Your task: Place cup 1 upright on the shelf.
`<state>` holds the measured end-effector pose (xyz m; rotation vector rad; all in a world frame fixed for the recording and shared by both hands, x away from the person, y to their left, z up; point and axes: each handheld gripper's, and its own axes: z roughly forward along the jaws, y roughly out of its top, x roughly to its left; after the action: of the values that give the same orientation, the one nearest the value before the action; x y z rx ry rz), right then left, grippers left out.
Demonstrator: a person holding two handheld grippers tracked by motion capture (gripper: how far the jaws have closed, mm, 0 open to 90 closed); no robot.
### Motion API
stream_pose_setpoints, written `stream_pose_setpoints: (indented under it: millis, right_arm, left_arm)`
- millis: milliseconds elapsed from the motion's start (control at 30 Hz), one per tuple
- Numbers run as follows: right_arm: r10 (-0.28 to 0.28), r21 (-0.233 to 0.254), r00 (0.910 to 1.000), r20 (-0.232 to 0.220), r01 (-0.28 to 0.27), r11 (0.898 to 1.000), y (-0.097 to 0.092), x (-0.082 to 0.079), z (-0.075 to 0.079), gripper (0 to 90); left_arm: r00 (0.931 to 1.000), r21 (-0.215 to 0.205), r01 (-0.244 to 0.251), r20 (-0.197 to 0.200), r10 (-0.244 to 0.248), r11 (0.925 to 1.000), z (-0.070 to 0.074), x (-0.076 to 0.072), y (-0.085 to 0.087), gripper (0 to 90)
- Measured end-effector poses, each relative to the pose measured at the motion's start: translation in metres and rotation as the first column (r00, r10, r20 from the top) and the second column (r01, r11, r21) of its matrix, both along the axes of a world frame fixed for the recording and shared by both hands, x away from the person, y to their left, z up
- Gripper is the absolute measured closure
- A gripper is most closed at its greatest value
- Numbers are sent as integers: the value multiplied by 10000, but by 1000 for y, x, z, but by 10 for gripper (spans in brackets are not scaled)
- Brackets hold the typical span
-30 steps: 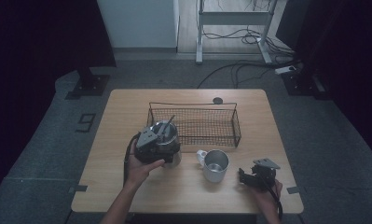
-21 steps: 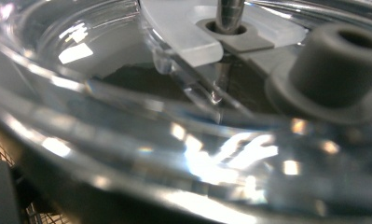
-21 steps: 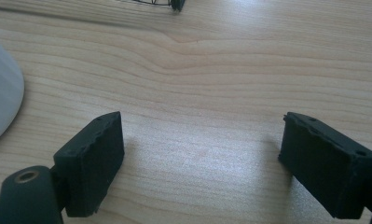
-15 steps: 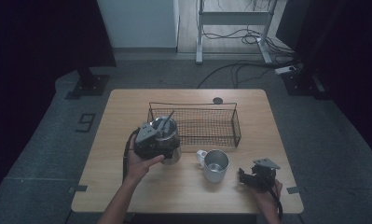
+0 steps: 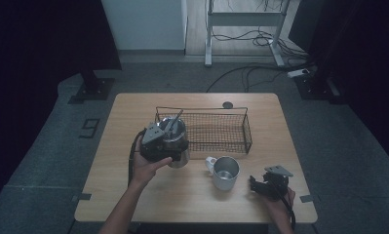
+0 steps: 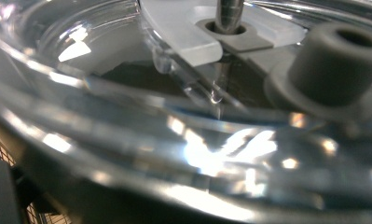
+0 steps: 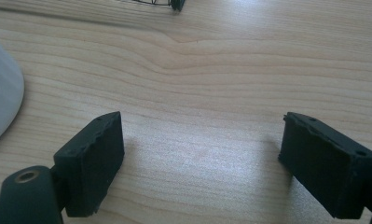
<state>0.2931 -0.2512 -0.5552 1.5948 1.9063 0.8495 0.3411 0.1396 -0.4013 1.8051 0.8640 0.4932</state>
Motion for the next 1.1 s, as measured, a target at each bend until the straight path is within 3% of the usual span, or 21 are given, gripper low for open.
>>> stream_pose_setpoints:
  millis: [1100]
  right_arm:
    - [-4, 1, 10000, -4, 4, 10000, 0, 0, 0, 132]
  left_arm:
    - [9999, 32, -117, 47, 117, 9999, 16, 16, -2, 38]
